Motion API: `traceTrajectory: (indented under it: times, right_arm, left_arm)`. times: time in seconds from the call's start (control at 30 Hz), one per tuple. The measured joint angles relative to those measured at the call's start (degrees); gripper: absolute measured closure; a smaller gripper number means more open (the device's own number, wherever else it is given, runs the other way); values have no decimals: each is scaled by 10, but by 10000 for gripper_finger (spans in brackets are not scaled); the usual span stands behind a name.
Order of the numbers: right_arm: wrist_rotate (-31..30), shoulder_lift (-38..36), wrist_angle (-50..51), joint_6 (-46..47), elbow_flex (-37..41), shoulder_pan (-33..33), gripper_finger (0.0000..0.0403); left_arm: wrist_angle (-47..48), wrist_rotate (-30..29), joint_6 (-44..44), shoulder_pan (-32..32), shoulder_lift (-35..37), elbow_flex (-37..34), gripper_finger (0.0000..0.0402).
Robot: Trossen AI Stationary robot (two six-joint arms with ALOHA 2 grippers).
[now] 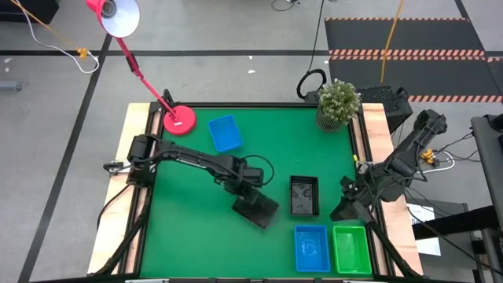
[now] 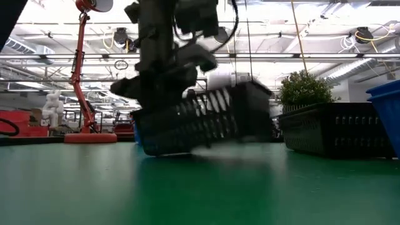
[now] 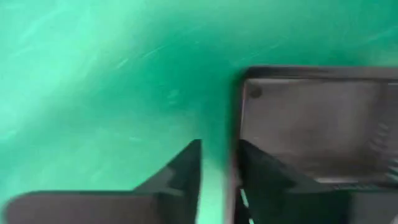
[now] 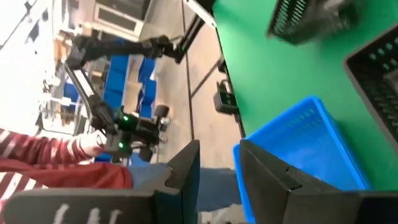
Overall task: Stack baskets by color
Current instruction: Stack the left black bin on the black bins
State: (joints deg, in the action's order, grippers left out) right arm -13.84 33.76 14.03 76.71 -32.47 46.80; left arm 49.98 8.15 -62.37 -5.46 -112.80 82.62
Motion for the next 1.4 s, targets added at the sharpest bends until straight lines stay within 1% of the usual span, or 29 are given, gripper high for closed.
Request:
traceTrajectory:
  times: [0.07, 0.1, 0.13, 0.17, 0.33, 0.47, 0.8, 0.9, 1.0, 1.1, 1.27, 1.4]
  right_arm:
    - [0, -1, -2, 1, 0, -14, 298]
    - [0, -1, -1, 0, 0, -21, 298]
    - [0, -2, -1, 0, 0, -28, 298]
    - [0, -3, -1, 0, 0, -36, 298]
    - [1, -9, -1, -11, 0, -74, 298]
    - [1, -10, 0, -25, 0, -104, 298]
    - [0, -12, 8, -29, 0, -168, 298]
    - [-15, -12, 5, -43, 0, -189, 298]
    - [-36, -13, -1, -62, 0, -210, 298]
    - [-40, -15, -11, -89, 0, -229, 298]
    - [-40, -29, -24, -128, 0, -248, 298]
    - [-40, -57, -27, -158, 0, -251, 298]
  left_arm:
    - [8, 14, 23, 9, -1, -9, 348]
    - [-3, 25, 33, 14, -1, -11, 369]
    - [-7, 38, 46, 19, 1, -14, 383]
    - [-6, 44, 57, 24, 3, -17, 388]
    - [9, 52, 107, 44, 13, -18, 379]
    - [19, 56, 152, 64, 40, -18, 392]
    - [-15, 54, 291, 123, 171, -16, 394]
    - [-33, 58, 336, 140, 199, -16, 394]
    - [-26, 64, 366, 156, 209, 9, 394]
    - [-19, 62, 389, 164, 205, 54, 394]
    - [-17, 64, 395, 168, 173, 131, 394]
    - [-5, 64, 399, 168, 134, 197, 394]
